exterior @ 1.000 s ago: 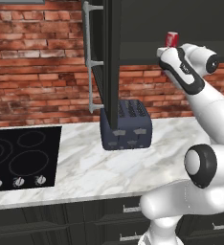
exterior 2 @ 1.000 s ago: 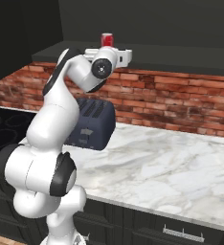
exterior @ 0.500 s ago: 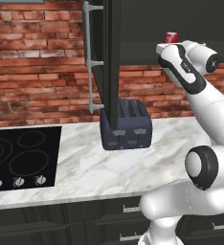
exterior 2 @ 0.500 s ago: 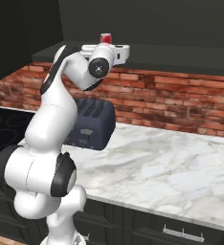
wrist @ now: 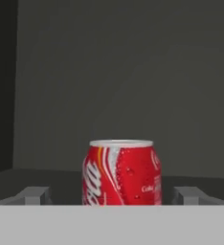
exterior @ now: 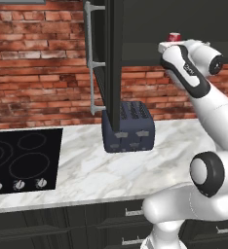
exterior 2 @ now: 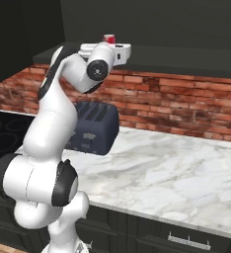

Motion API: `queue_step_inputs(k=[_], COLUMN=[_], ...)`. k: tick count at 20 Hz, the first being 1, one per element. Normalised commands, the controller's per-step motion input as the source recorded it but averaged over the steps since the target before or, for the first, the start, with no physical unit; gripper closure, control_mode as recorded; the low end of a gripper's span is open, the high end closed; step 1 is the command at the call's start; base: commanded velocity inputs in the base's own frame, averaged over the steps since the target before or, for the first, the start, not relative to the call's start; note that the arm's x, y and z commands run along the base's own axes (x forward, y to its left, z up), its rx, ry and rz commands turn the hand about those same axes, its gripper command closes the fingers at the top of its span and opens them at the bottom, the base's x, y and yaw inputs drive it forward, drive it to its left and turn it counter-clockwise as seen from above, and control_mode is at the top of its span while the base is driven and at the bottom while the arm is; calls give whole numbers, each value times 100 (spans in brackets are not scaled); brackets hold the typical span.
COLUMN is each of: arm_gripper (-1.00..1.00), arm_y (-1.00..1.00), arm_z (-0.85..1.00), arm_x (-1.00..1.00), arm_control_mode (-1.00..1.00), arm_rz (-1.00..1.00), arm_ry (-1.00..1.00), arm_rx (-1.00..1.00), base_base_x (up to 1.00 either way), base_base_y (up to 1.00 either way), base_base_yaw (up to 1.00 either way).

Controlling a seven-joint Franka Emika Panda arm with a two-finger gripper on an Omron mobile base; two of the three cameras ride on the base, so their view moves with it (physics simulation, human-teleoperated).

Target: Pick the can from the counter and place it in the open cabinet.

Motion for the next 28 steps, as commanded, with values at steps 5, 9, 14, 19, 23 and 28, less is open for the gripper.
queue_step_inputs(k=[5,9,14,19,23,28], arm_gripper=[-100,-100,-100,-100,-100,-100], arm_y=[0,0,0,0,-3,-5], arm_z=[38,23,11,12,3,0], arm_x=[-35,-60,-75,-89,-100,-100], arm_control_mode=[-100,-100,-100,-100,-100,-100], arm_rz=[0,0,0,0,-1,-3], arm_ry=[0,0,1,0,0,1], arm_rx=[0,-1,-1,0,0,0], base_base_x=[0,0,0,0,0,0], base_base_y=[0,0,0,0,0,0], base_base_yaw=[0,0,0,0,0,0])
